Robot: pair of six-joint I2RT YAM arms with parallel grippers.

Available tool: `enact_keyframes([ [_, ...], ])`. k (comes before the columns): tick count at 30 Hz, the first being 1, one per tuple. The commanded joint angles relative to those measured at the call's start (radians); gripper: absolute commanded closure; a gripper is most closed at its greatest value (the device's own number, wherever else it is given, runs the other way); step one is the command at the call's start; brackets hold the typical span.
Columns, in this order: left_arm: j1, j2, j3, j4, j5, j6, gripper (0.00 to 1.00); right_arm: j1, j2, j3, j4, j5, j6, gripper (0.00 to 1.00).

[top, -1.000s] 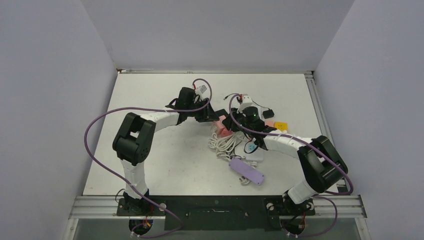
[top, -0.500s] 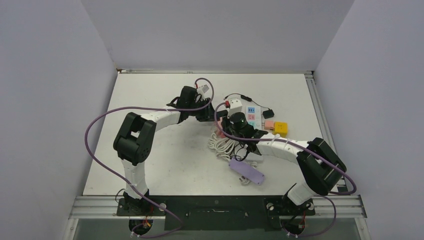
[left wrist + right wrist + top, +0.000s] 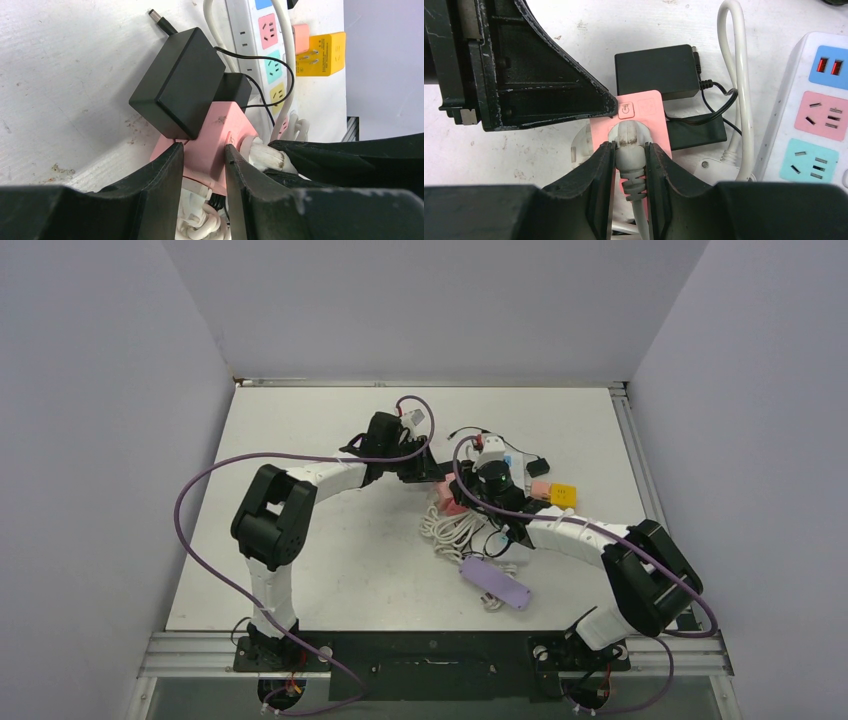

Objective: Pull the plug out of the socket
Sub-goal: Remove the socket from the socket.

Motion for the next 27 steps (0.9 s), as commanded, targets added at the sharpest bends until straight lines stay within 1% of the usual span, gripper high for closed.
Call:
enact_keyframes([
  [1,-0.029,0.072,-0.022,-0.157,-0.072,0.049,0.70,0.030,-0.071,0.007,0.145,-0.002,-0.003,0.95],
  [5,-0.029,0.078,-0.014,-0.176,-0.081,0.055,0.70,0.133,-0.083,0.021,0.125,0.114,-0.119,0.95],
  [8,-0.031,0.080,-0.013,-0.180,-0.085,0.056,0.70,0.170,-0.082,0.025,0.117,0.161,-0.173,0.95],
  [12,-0.031,0.079,-0.011,-0.184,-0.090,0.059,0.70,0.163,-0.090,0.025,0.101,0.190,-0.146,0.95],
  [14,-0.031,0.081,-0.011,-0.186,-0.093,0.059,0.71,0.118,-0.098,0.020,0.095,0.162,-0.087,0.95],
  [18,-0.035,0.084,-0.008,-0.192,-0.100,0.064,0.71,-0.037,-0.114,-0.036,0.153,-0.022,0.089,0.95],
  [20,-0.037,0.085,-0.008,-0.194,-0.099,0.064,0.71,-0.073,-0.112,-0.048,0.167,-0.085,0.130,0.95],
  [25,-0.040,0.087,-0.005,-0.197,-0.102,0.067,0.71,-0.071,-0.106,-0.046,0.174,-0.106,0.114,0.95],
  [27,-0.040,0.088,-0.003,-0.198,-0.104,0.067,0.71,-0.037,-0.118,-0.042,0.163,-0.063,0.074,0.95],
])
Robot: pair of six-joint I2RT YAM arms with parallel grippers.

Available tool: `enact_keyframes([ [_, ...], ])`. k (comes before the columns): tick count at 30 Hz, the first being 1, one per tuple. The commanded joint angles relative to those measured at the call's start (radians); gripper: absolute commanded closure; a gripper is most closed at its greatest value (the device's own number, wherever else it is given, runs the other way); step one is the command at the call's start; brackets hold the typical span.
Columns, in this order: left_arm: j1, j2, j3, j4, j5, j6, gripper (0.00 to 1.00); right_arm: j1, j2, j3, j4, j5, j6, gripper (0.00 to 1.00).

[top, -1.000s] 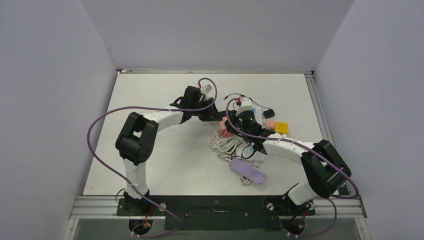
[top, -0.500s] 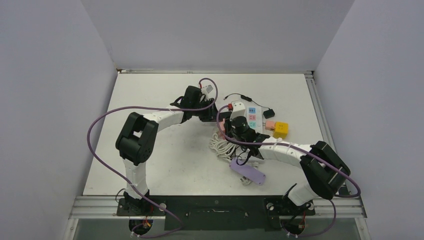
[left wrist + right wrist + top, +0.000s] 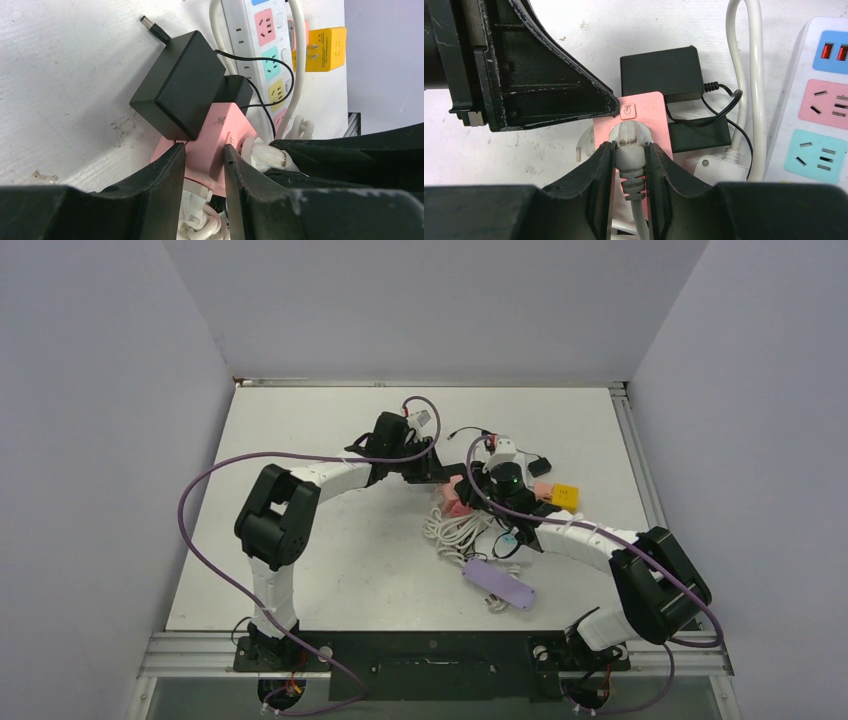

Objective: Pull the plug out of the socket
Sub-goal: Remove the socket from the socket, then place the socket at the center of the board.

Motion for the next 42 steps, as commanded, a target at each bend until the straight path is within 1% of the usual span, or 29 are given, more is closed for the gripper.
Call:
enact_keyframes([
  [1,-0.015,0.075,-0.032,-0.173,-0.095,0.061,0.71,0.052,-0.075,0.022,0.124,0.060,-0.018,0.95],
  [5,-0.015,0.081,-0.030,-0.179,-0.096,0.061,0.71,0.167,-0.097,0.049,0.078,0.234,-0.134,0.95],
  [8,-0.015,0.083,-0.029,-0.182,-0.098,0.061,0.71,0.211,-0.107,0.059,0.066,0.312,-0.180,0.95],
  [11,-0.015,0.083,-0.027,-0.184,-0.099,0.063,0.71,0.213,-0.114,0.061,0.061,0.337,-0.188,0.95],
  [17,-0.015,0.082,-0.026,-0.185,-0.097,0.064,0.71,0.189,-0.132,0.064,0.052,0.321,-0.164,0.95],
  [20,-0.015,0.072,-0.026,-0.184,-0.098,0.067,0.71,0.177,-0.153,0.074,0.024,0.337,-0.159,0.95],
  [23,-0.012,0.048,-0.024,-0.184,-0.110,0.080,0.69,0.147,-0.183,0.097,-0.031,0.366,-0.169,0.95],
  [25,-0.009,0.024,-0.021,-0.184,-0.116,0.092,0.64,0.096,-0.210,0.115,-0.070,0.359,-0.172,0.95],
  [29,-0.004,-0.054,-0.015,-0.176,-0.122,0.121,0.47,-0.005,-0.267,0.167,-0.157,0.340,-0.190,0.95],
  [31,-0.002,-0.092,-0.019,-0.169,-0.123,0.132,0.38,-0.045,-0.260,0.215,-0.214,0.347,-0.209,0.95],
  [33,0.003,-0.128,-0.022,-0.160,-0.113,0.139,0.30,-0.089,-0.239,0.249,-0.252,0.356,-0.227,0.95],
  [38,0.016,-0.223,-0.039,-0.159,-0.100,0.148,0.21,-0.222,-0.174,0.262,-0.277,0.287,-0.217,0.95],
  [42,0.048,-0.314,-0.065,-0.174,-0.087,0.126,0.18,-0.325,-0.120,0.226,-0.261,0.235,-0.191,0.95],
])
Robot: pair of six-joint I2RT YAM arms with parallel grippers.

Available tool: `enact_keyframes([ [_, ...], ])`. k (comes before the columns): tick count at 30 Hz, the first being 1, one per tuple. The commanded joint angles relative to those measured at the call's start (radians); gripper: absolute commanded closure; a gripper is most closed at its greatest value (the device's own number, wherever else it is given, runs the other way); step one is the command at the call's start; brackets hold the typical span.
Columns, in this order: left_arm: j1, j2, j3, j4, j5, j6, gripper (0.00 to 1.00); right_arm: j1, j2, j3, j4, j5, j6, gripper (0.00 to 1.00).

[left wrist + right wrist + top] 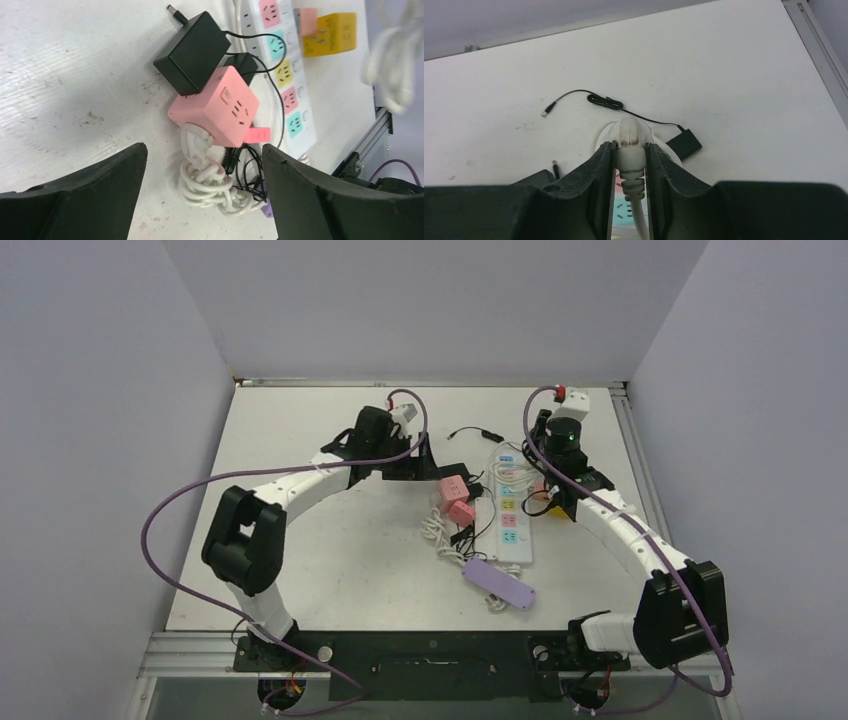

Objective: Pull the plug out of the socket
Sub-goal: Place the socket at the center of the board.

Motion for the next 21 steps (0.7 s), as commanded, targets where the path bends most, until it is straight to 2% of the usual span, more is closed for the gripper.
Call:
enact_keyframes([
  [1,0.045,-0.147,-0.019,-0.007,0.014,-0.004,0.18,-0.098,0.061,-0.019,0.005,-0.071,0.021,0.95],
  [6,0.116,-0.249,-0.054,-0.015,0.017,-0.012,0.16,-0.140,0.098,-0.055,0.016,-0.146,0.046,0.95],
  [8,0.147,-0.273,-0.065,-0.024,0.018,-0.012,0.15,-0.141,0.103,-0.068,0.020,-0.159,0.046,0.91],
  [16,0.173,-0.291,-0.086,-0.022,0.023,-0.019,0.14,-0.141,0.146,-0.080,0.010,-0.159,0.047,0.54],
  [18,0.166,-0.286,-0.087,-0.019,0.023,-0.023,0.15,-0.140,0.138,-0.074,0.002,-0.167,0.050,0.42],
  [21,0.155,-0.283,-0.088,-0.017,0.022,-0.023,0.15,-0.140,0.122,-0.057,-0.015,-0.195,0.047,0.32],
])
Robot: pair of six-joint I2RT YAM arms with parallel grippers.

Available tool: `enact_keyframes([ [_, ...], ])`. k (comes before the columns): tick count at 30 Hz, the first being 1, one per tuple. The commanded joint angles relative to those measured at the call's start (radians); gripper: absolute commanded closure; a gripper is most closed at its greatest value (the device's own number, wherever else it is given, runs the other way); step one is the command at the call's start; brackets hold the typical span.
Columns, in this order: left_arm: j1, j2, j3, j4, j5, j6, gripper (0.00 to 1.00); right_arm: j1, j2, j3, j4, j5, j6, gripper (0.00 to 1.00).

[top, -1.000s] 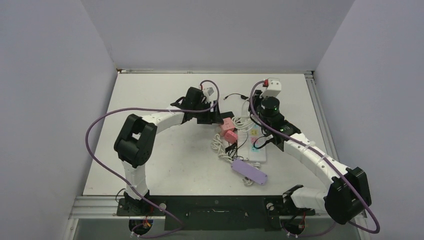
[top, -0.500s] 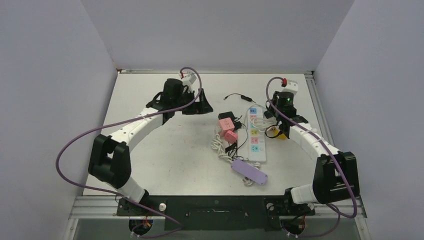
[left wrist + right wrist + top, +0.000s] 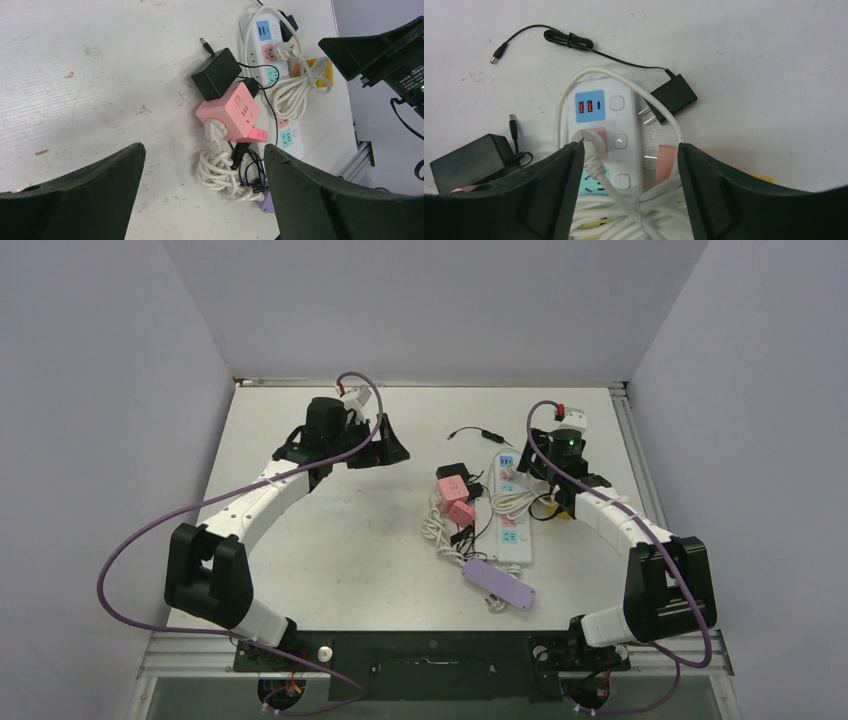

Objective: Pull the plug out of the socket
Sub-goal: Place the socket at the center of the board, then remove the plug from the socket.

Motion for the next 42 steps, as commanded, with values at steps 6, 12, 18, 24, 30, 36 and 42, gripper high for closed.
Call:
enact_keyframes([
  [6,-0.016,-0.031,0.002,0.009,0.002,0.002,0.14,0.034,-0.089,0.035,0.000,-0.105,-0.032,0.09],
  [12,-0.016,-0.050,-0.012,0.020,0.020,0.013,0.14,0.200,-0.166,0.008,-0.002,-0.218,-0.104,0.00],
  [18,-0.016,-0.059,-0.019,0.015,0.016,0.025,0.14,0.366,-0.149,-0.015,0.018,-0.257,-0.088,0.04],
  [24,-0.019,-0.077,-0.034,0.004,0.019,0.062,0.14,0.471,-0.036,0.000,0.046,-0.136,-0.116,0.08],
  [30,-0.030,-0.091,-0.046,0.000,0.000,0.075,0.14,0.488,0.089,0.044,0.060,-0.059,-0.168,0.09],
  [36,-0.039,-0.077,-0.045,0.002,0.005,0.074,0.14,0.486,0.121,0.057,0.075,-0.016,-0.183,0.08],
  [42,-0.050,-0.058,-0.044,0.001,0.009,0.072,0.14,0.486,0.169,0.080,0.102,-0.040,-0.170,0.01],
])
